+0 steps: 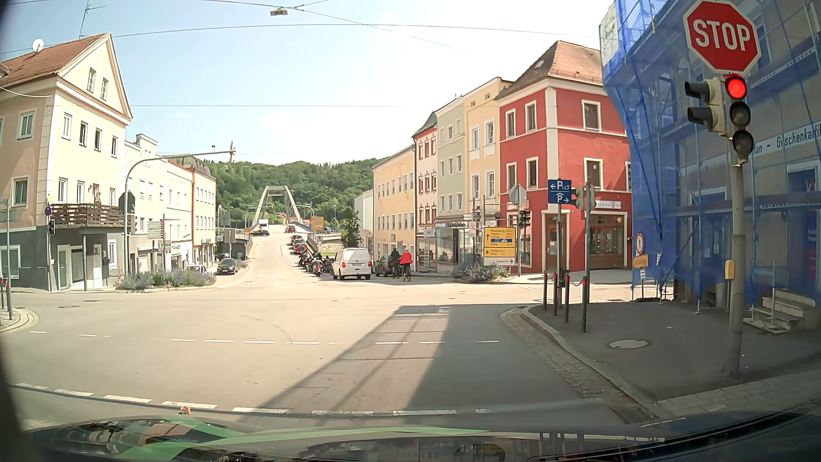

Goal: Follow the waypoints while adhering to traffic rules and regulations

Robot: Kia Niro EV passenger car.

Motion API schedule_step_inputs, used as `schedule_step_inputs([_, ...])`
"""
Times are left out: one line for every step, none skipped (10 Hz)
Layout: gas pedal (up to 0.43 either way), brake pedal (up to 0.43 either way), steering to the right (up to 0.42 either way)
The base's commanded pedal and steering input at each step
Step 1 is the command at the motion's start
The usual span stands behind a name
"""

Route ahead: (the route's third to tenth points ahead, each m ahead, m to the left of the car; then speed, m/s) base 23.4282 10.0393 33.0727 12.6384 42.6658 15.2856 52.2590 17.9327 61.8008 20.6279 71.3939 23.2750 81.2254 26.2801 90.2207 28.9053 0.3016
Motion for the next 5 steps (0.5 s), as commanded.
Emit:
schedule_step_inputs([0.0,0.213,0.024])
schedule_step_inputs([0.0,0.22,0.024])
schedule_step_inputs([0.0,0.22,0.025])
schedule_step_inputs([0.0,0.207,0.025])
schedule_step_inputs([0.0,0.195,0.026])
